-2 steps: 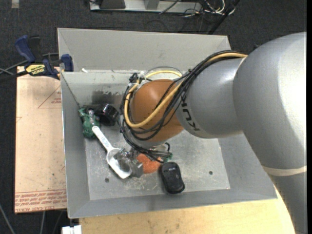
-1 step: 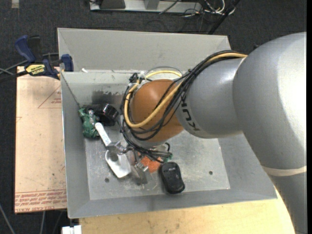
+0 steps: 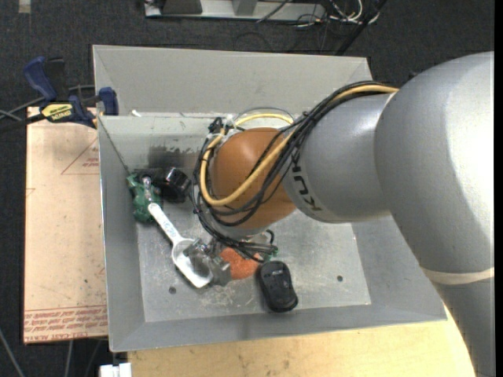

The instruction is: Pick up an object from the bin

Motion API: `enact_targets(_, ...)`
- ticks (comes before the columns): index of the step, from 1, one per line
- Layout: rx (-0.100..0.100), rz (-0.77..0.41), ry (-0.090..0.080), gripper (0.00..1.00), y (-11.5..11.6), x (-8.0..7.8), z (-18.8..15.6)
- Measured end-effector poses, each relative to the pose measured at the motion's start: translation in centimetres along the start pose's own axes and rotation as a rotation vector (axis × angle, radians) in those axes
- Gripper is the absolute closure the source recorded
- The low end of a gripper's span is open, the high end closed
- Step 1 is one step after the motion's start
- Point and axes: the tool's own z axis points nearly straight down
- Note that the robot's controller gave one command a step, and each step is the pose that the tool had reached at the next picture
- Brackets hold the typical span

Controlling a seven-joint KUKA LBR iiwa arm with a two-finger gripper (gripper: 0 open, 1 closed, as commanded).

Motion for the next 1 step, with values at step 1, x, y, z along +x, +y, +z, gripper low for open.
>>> enact_targets(1,0.000,0.000,0.000,1.00,0.00,0.00,0.00)
